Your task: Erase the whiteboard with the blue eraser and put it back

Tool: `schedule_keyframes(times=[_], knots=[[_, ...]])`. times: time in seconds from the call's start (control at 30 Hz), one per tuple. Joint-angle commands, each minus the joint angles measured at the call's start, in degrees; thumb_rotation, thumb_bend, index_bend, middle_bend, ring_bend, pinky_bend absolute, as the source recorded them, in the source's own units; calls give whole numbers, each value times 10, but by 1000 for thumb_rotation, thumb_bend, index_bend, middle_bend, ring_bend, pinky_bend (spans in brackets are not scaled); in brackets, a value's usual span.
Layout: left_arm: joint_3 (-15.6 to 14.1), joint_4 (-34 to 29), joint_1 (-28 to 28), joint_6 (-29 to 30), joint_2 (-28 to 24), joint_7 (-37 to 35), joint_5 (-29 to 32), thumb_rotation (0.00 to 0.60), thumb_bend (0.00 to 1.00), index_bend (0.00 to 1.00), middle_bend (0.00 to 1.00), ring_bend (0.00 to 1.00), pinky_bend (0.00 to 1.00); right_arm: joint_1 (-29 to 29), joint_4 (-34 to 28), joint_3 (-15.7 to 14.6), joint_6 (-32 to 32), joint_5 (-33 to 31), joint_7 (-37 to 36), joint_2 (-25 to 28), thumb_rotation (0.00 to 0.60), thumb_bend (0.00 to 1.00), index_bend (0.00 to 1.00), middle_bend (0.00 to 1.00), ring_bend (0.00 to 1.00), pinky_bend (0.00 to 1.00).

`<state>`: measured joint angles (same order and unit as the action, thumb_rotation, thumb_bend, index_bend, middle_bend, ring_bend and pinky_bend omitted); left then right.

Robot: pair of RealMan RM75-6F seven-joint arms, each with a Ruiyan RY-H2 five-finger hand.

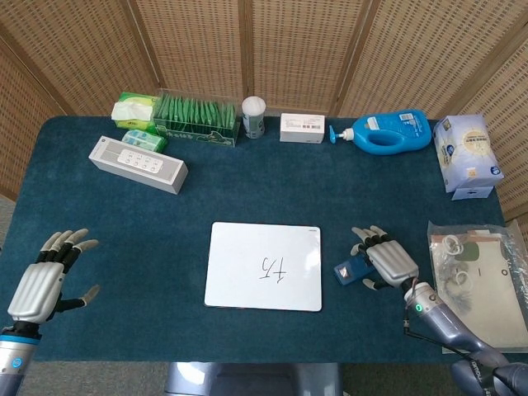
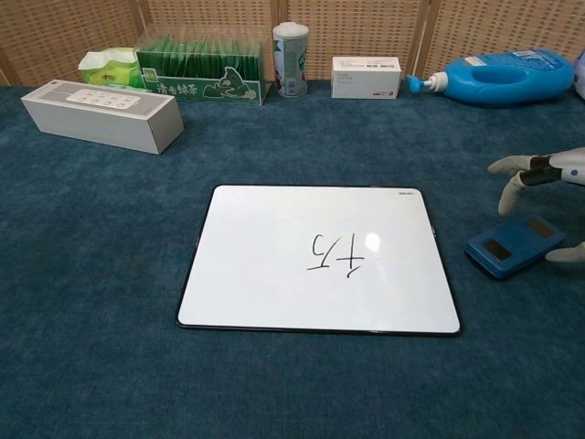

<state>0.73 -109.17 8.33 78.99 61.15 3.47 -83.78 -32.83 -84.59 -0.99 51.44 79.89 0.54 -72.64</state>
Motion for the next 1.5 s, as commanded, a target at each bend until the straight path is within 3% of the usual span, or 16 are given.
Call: schedule_keyframes(times=[0.03,0.8,1.5], knots=[[0,0,1,-2,2,3,2,600,323,207,131,46,0,0,10,0,0,3,5,-5,600,205,311,0,0,0],[2,-2,2,-3,5,13,9,600,322,207,130,46,0,-2,45,5,-14,8,-5,-27,600,189,322,0,0,0],[2,9,0,-5,10,6,15,600,323,207,129,46,0,-15,50,14,-37,-2,6,-35,600,187,410,0,0,0]])
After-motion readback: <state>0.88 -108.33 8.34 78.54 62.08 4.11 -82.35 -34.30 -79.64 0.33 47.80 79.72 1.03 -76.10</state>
